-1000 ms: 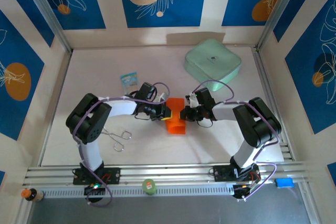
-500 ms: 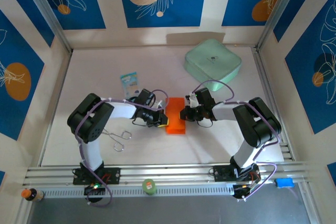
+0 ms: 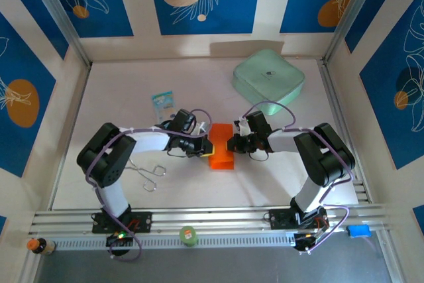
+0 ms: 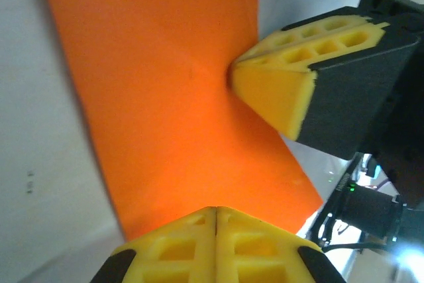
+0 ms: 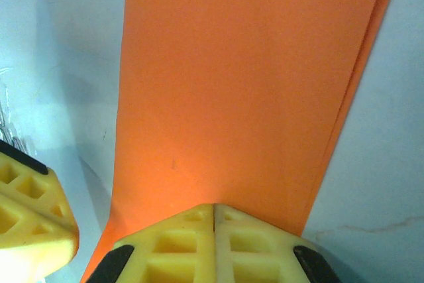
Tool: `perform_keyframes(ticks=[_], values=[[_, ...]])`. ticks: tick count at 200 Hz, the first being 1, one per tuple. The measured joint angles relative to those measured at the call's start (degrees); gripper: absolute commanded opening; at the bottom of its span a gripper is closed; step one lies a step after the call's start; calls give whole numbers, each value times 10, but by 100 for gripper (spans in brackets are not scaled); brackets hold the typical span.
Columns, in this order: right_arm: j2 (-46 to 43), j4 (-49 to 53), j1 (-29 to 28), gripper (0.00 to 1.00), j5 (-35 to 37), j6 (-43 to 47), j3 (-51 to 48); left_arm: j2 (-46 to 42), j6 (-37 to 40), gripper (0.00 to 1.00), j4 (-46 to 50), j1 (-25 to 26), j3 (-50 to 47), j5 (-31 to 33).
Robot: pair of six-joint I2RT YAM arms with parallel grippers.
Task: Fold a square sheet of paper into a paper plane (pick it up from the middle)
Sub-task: Hold the square sheet of paper at the center of the table.
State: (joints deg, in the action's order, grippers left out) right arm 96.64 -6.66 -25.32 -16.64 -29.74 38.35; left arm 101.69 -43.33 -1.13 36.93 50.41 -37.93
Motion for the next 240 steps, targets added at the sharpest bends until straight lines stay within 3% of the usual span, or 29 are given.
perform_keyframes(ticks=[109,175,240], values=[[0,-3,0,0,2,0,-2,23,-22,7,-101,11,-73,-16],[-1,-4,0,0,2,0,-3,-34,3,9,-31,15,-78,5],[-1,-4,0,0,2,0,-3,-19,-32,10,-79,17,-65,-11]])
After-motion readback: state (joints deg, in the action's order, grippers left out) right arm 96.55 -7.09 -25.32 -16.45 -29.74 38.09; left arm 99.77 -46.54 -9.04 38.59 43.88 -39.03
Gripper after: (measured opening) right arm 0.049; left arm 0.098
